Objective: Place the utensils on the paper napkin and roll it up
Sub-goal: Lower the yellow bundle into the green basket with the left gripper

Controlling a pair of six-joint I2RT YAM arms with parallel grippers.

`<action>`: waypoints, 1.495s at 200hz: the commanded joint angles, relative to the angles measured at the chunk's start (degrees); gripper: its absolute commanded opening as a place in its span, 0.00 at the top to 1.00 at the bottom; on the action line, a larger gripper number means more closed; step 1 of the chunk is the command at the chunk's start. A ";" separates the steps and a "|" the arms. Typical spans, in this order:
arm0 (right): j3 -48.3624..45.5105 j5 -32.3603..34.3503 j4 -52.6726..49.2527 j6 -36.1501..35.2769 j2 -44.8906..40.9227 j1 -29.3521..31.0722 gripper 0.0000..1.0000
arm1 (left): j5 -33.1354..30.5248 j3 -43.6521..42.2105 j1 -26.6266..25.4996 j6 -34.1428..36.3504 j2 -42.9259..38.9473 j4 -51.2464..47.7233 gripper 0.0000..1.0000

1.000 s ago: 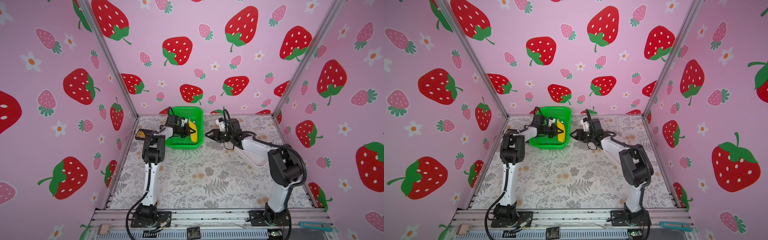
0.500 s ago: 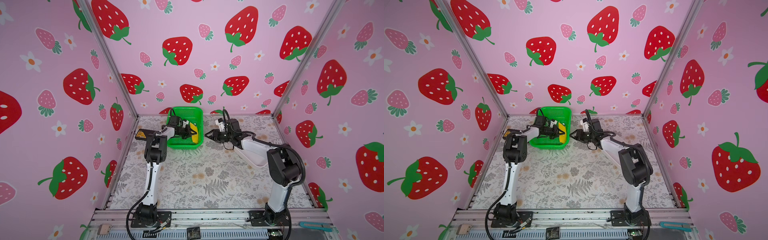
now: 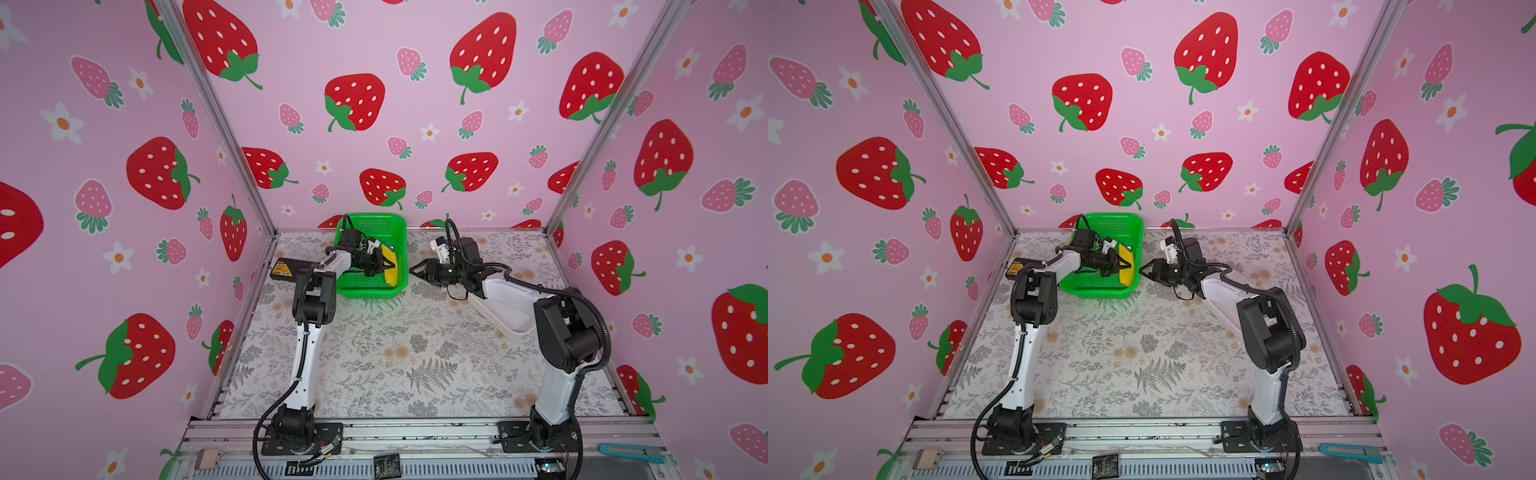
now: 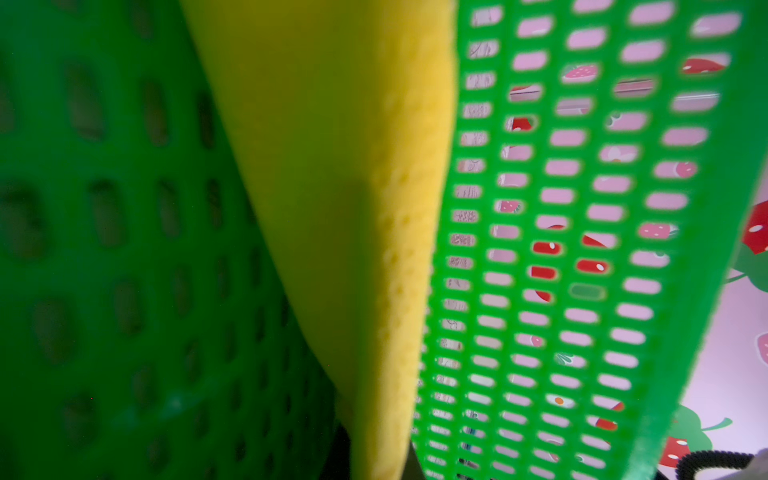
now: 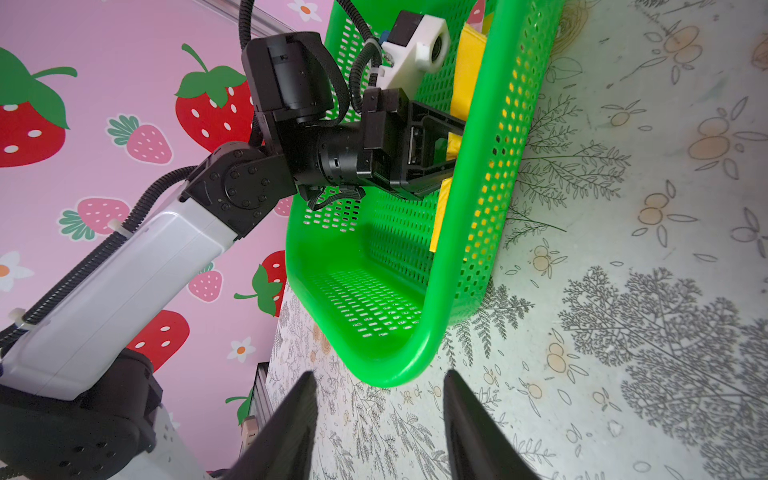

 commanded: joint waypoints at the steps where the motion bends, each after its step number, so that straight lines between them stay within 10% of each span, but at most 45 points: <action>1: 1.50 -0.71 0.41 0.33 0.72 0.33 0.49 | -1.23 1.59 -0.94 2.82 1.05 -5.62 0.88; 299: -0.43 -1.70 0.30 0.11 -2.97 0.33 0.49 | -27.29 10.60 -3.29 11.57 -5.62 -26.62 0.31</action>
